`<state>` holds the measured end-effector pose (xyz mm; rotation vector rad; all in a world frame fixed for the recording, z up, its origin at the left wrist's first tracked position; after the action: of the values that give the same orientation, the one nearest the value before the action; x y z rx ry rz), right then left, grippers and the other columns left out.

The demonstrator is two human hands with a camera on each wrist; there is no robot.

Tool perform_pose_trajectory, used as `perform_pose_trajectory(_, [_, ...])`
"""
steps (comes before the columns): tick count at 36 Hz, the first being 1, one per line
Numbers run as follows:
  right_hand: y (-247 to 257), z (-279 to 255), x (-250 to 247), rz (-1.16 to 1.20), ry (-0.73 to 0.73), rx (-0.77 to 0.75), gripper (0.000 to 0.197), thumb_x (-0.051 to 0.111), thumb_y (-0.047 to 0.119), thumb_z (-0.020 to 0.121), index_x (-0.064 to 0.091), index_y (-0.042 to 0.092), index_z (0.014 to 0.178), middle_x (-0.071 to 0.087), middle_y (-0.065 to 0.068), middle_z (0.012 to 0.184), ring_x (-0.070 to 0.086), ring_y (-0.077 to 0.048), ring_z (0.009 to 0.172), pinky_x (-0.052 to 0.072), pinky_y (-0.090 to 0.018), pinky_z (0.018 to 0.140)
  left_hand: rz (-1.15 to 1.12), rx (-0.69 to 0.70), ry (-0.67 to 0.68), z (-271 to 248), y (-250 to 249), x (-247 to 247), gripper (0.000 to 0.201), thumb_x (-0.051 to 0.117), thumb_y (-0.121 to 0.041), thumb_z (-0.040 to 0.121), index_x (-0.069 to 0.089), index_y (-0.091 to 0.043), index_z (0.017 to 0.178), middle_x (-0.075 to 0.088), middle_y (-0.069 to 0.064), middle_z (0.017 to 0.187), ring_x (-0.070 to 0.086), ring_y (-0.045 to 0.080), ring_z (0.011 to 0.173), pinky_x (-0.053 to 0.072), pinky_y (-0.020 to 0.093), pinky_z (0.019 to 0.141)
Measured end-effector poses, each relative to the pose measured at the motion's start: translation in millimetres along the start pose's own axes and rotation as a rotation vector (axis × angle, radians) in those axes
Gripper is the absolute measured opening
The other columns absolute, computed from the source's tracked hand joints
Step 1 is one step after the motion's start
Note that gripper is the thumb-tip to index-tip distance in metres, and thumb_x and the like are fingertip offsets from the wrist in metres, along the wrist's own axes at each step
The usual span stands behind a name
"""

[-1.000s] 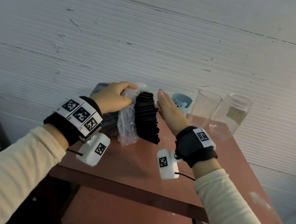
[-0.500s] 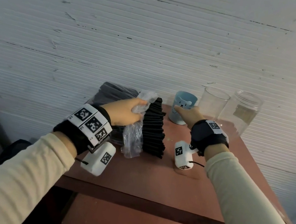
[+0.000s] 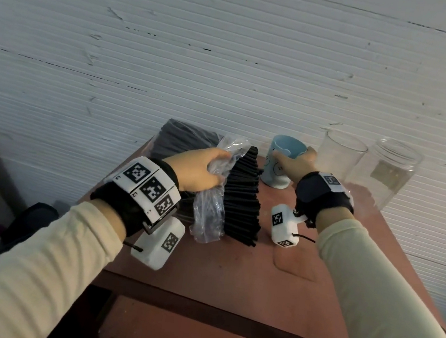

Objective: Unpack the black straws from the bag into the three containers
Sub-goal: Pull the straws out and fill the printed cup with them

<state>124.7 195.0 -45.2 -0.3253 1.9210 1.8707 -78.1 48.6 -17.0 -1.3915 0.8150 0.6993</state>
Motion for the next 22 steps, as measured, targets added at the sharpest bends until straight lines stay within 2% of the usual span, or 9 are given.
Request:
perform_pose_trajectory(3, [2,-1,2,-0.004,-0.022,-0.038,0.096,0.075,0.032,0.081,0.012,0.003,0.147,0.037,-0.020,0.142,0.043,-0.037,0.129,0.042,-0.050,0.104,0.000,0.001,-0.007,0,1,1,0.061,0.057,-0.027,0.096,0.029,-0.025,0.151,0.034,-0.001,0.155,0.037,0.016,0.139,0.030,0.020,0.103])
perform_pose_trajectory(8, [4,-10,-6,0.005,0.018,-0.066,0.089,0.074,0.032,0.082,0.016,0.000,0.141,0.044,-0.020,0.136,0.048,-0.036,0.123,0.045,-0.047,0.101,-0.006,0.005,-0.002,0,1,1,0.061,0.058,-0.026,0.096,0.031,-0.024,0.151,0.035,-0.001,0.155,0.036,0.016,0.140,0.029,0.022,0.106])
perform_pose_trajectory(10, [4,-17,-12,0.018,0.039,-0.092,0.087,0.073,0.031,0.083,0.016,0.001,0.140,0.045,-0.018,0.134,0.050,-0.033,0.121,0.046,-0.043,0.100,-0.007,0.006,-0.006,0,1,2,0.062,0.059,-0.026,0.095,0.031,-0.024,0.150,0.035,-0.001,0.155,0.037,0.017,0.139,0.029,0.022,0.105])
perform_pose_trajectory(13, [3,-32,-26,0.065,0.073,-0.127,0.082,0.072,0.029,0.085,0.016,0.004,0.141,0.047,-0.013,0.128,0.052,-0.026,0.111,0.047,-0.034,0.089,-0.017,0.005,-0.021,-1,0,2,0.062,0.060,-0.025,0.095,0.033,-0.025,0.150,0.036,-0.001,0.154,0.039,0.018,0.138,0.031,0.023,0.104])
perform_pose_trajectory(18, [-2,-63,-59,0.057,0.120,-0.156,0.077,0.076,0.034,0.081,0.028,0.014,0.138,0.058,-0.012,0.116,0.062,-0.027,0.104,0.054,-0.043,0.090,-0.036,0.014,-0.026,-5,0,0,0.062,0.062,-0.023,0.094,0.035,-0.022,0.149,0.039,-0.001,0.152,0.041,0.017,0.135,0.031,0.021,0.102])
perform_pose_trajectory(22, [-11,-84,-86,0.090,0.119,-0.154,0.070,0.077,0.027,0.080,0.034,0.018,0.134,0.059,-0.013,0.110,0.063,-0.025,0.099,0.055,-0.044,0.089,-0.039,0.015,-0.036,-8,-1,-1,0.062,0.063,-0.021,0.093,0.036,-0.019,0.148,0.040,-0.001,0.152,0.041,0.017,0.136,0.030,0.021,0.102])
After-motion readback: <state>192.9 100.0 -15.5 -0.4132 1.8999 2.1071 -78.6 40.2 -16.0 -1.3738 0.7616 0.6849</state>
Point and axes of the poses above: each hand's wrist, its own z-axis towards the middle knuckle, its own x-axis out of the palm, y = z × x, the point moved 4 cm from there along z, towards the middle knuckle
